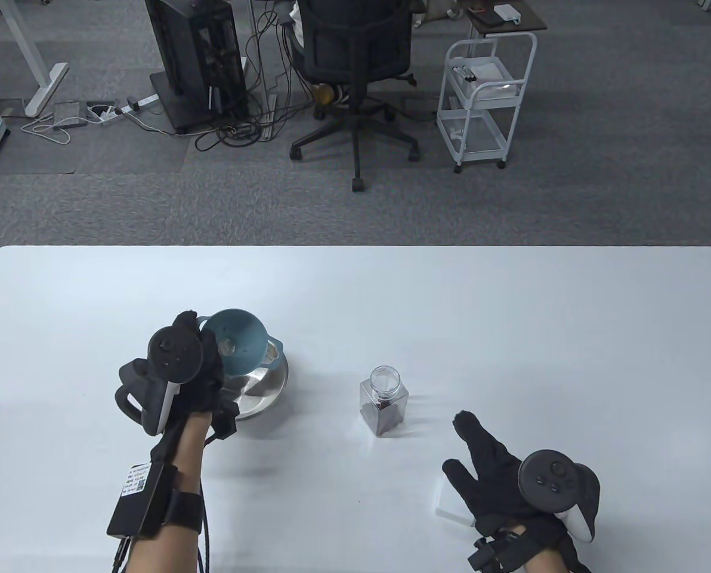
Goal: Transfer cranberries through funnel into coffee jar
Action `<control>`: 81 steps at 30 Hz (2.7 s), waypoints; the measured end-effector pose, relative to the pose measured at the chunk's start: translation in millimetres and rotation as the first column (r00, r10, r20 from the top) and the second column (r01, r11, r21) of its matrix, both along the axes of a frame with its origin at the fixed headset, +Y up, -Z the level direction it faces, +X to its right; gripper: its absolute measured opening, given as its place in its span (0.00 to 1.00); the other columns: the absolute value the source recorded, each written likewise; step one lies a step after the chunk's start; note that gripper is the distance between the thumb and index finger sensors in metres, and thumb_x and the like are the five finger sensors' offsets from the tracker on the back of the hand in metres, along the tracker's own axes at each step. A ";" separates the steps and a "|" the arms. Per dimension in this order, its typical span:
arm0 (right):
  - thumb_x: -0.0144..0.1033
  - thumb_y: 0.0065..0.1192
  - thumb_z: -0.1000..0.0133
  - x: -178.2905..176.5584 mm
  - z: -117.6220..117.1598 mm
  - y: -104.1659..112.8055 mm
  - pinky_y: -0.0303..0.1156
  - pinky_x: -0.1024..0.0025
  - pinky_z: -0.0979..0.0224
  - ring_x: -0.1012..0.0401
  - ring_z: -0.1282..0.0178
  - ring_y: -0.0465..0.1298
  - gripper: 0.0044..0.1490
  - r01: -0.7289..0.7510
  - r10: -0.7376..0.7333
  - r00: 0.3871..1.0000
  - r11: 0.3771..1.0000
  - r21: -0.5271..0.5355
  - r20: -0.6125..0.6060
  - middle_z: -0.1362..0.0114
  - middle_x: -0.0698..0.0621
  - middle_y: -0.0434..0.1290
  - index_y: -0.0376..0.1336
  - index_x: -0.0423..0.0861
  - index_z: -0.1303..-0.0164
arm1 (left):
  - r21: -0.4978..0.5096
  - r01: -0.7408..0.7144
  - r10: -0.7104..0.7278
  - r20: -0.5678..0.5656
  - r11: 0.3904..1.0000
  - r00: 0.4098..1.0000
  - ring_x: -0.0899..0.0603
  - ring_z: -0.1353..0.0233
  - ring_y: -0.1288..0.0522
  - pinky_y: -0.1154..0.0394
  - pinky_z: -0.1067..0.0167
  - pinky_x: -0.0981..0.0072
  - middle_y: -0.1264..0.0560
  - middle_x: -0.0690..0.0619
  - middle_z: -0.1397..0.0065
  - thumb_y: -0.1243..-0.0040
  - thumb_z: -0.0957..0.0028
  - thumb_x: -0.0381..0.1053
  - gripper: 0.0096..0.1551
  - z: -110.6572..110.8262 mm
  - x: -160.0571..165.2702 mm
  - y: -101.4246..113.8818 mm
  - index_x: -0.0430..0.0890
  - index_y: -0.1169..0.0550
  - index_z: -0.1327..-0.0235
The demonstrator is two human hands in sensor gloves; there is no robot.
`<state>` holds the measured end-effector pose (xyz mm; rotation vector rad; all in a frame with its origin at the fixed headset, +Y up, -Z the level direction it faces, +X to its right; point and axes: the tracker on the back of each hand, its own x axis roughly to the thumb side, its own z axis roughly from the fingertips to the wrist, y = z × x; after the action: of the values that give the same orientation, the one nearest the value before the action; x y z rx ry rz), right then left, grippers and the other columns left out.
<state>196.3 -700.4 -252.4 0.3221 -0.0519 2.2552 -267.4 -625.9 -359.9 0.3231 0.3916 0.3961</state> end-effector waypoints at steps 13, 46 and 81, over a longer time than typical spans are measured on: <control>0.62 0.55 0.46 -1.4 0.2 0.2 0.61 0.46 0.25 0.40 0.20 0.62 0.53 -0.003 0.003 1.000 1.000 -0.003 -0.006 0.16 0.39 0.59 0.46 0.40 0.21 | -0.130 0.111 -0.116 -0.031 0.985 0.993 0.42 0.56 0.08 0.14 0.62 0.68 0.17 0.45 0.37 0.35 0.44 0.52 0.28 -8.8 2.6 -54.2 0.43 0.24 0.33; 0.62 0.55 0.46 -0.7 0.3 -0.4 0.61 0.45 0.25 0.40 0.20 0.62 0.53 -0.001 0.001 1.000 1.000 -0.004 -0.001 0.16 0.39 0.59 0.46 0.40 0.21 | -0.135 -0.229 0.263 0.605 0.964 0.752 0.22 0.16 0.49 0.39 0.25 0.35 0.57 0.31 0.14 0.46 0.46 0.73 0.61 9.5 126.7 -62.3 0.38 0.54 0.16; 0.64 0.66 0.51 -41.9 -2.2 -27.2 0.53 0.39 0.22 0.37 0.16 0.54 0.57 -0.638 0.636 0.770 0.770 -0.025 -0.059 0.11 0.42 0.52 0.48 0.48 0.19 | -0.239 -0.256 0.348 0.703 0.937 0.620 0.28 0.23 0.31 0.27 0.33 0.45 0.41 0.35 0.20 0.25 0.54 0.59 0.56 36.8 179.2 -66.6 0.38 0.42 0.23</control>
<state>154.4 -727.6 -254.6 0.4150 0.1588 2.9235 -88.1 -692.5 -323.1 -0.0468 -0.3521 0.7993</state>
